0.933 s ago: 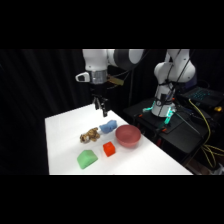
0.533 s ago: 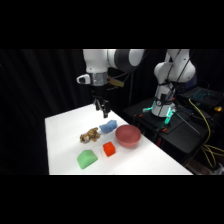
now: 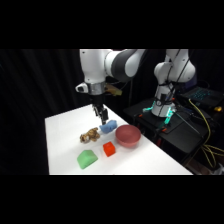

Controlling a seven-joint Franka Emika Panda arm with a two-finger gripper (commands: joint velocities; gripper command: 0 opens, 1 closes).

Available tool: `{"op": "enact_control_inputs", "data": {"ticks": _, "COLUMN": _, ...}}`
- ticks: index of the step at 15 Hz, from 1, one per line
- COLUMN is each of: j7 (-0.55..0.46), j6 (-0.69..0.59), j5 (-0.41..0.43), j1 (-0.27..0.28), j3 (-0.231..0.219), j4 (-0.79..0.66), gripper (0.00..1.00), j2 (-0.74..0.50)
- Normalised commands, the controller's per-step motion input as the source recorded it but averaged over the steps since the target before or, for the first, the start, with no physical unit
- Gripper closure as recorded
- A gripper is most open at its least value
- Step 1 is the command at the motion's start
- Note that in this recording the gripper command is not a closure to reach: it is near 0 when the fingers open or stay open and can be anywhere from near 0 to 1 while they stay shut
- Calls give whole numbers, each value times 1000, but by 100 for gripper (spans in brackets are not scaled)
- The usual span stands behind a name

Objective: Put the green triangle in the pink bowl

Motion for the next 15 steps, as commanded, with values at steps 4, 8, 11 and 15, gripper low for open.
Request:
{"op": "enact_control_inputs", "data": {"ticks": 4, "j7": 201, "j6": -203, "j5": -135, "j1": 171, "j3": 17, "j4": 657, "gripper": 0, "j2": 546}}
{"op": "enact_control_inputs", "data": {"ticks": 8, "j7": 87, "j6": -336, "j5": -131, "j1": 136, "j3": -14, "j4": 724, "gripper": 0, "j2": 498}}
{"op": "enact_control_inputs", "data": {"ticks": 11, "j7": -21, "j6": -357, "j5": -93, "j1": 65, "j3": -32, "j4": 686, "gripper": 0, "j2": 413}}
{"op": "enact_control_inputs", "data": {"ticks": 15, "j7": -88, "j6": -331, "j5": -71, "j1": 17, "j3": -46, "j4": 668, "gripper": 0, "j2": 401}}
